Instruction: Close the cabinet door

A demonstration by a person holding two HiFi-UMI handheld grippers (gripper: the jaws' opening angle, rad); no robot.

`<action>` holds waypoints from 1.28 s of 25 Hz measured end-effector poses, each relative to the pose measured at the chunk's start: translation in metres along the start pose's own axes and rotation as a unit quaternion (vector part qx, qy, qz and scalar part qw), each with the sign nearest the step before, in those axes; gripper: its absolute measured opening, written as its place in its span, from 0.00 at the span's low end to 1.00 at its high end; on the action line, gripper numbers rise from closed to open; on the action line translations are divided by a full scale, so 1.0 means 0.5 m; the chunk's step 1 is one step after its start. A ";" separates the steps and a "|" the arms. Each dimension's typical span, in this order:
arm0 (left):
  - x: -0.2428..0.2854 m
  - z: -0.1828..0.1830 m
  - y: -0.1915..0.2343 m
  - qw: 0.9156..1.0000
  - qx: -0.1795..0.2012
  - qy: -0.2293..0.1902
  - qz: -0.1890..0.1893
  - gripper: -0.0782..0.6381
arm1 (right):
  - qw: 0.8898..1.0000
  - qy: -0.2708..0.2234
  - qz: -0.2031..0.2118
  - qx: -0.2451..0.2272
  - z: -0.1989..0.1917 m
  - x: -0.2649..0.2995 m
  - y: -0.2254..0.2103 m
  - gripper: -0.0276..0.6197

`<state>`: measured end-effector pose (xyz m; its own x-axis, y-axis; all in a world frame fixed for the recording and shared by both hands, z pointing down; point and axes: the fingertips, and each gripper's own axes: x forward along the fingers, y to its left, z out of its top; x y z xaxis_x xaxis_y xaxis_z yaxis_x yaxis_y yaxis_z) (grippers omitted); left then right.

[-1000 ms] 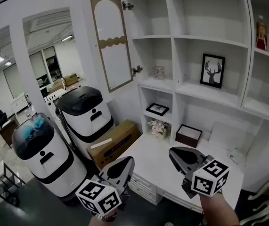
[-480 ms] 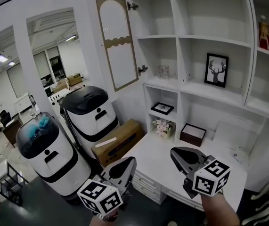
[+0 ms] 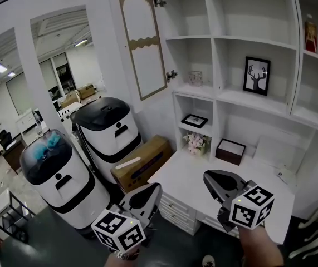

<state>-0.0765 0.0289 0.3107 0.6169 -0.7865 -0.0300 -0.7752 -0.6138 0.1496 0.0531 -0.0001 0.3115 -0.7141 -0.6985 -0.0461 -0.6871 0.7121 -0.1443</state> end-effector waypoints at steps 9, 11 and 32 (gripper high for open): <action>-0.064 -0.003 0.021 1.000 0.001 -0.002 -0.003 0.12 | 1.000 0.000 -0.005 -0.001 -0.019 0.009 0.059 0.05; -0.067 -0.004 0.028 1.000 -0.001 -0.004 -0.003 0.12 | 1.000 0.002 -0.006 -0.004 -0.019 0.013 0.062 0.05; 0.104 -0.018 0.087 1.000 -0.017 0.005 0.024 0.12 | 1.000 0.009 0.004 0.006 0.010 0.087 -0.121 0.05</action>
<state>-0.0770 -0.0379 0.3248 0.5800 -0.8145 -0.0122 -0.7992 -0.5719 0.1849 0.0641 -0.0739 0.3133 -0.7220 -0.6913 -0.0293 -0.6797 0.7166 -0.1566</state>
